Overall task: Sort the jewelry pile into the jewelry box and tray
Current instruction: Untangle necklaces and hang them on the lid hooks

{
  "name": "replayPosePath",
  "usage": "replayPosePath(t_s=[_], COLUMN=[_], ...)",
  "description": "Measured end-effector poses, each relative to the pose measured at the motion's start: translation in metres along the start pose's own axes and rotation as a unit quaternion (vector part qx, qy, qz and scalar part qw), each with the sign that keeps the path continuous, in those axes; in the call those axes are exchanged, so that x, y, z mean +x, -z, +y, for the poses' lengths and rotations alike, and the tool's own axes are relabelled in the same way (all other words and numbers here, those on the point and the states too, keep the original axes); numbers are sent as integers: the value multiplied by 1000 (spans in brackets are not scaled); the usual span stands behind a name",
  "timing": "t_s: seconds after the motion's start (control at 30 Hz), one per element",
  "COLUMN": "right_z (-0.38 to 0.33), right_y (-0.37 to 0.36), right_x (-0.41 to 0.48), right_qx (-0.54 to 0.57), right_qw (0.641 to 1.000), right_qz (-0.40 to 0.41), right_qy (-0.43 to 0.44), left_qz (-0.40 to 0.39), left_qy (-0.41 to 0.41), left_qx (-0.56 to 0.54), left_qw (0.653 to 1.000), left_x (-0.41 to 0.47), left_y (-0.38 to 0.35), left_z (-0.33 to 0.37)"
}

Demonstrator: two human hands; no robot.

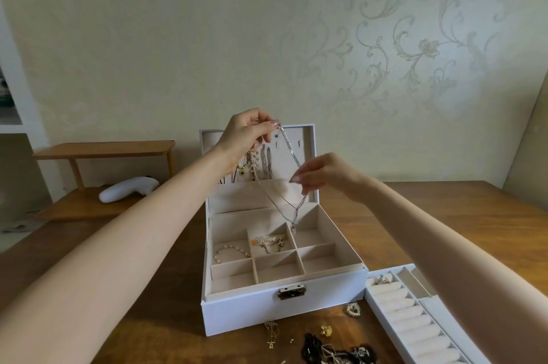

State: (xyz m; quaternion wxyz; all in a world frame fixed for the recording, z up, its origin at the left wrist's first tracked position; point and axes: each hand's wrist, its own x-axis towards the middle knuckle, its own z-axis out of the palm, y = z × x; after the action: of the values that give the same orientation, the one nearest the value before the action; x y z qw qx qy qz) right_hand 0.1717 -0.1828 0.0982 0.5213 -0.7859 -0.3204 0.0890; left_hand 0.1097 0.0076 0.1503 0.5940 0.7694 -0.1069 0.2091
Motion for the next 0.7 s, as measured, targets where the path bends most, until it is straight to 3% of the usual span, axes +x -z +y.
replayPosePath(t_s=[0.13,0.23,0.33,0.5,0.7], right_z=[30,43,48,47,38], right_y=[-3,-1,-2,-6,-4], right_x=[-9,-18,-25,-27,-32], right_qx=[-36,110,247,369,419], right_qw=[999,994,968,929,907], right_qz=[-6,17,25,17,18], right_qy=[-16,-20,-27,-28,-35], left_qz=[73,114,106,95,49], left_qy=[-4,16,49,61,59], left_qx=[-20,-79,-132,-159,-147], left_qw=[997,990,984,981,986], left_x=[-5,-11,-16,-25,-32], left_y=[14,26,31,31,31], left_z=[-6,-14,-20,-17,-19])
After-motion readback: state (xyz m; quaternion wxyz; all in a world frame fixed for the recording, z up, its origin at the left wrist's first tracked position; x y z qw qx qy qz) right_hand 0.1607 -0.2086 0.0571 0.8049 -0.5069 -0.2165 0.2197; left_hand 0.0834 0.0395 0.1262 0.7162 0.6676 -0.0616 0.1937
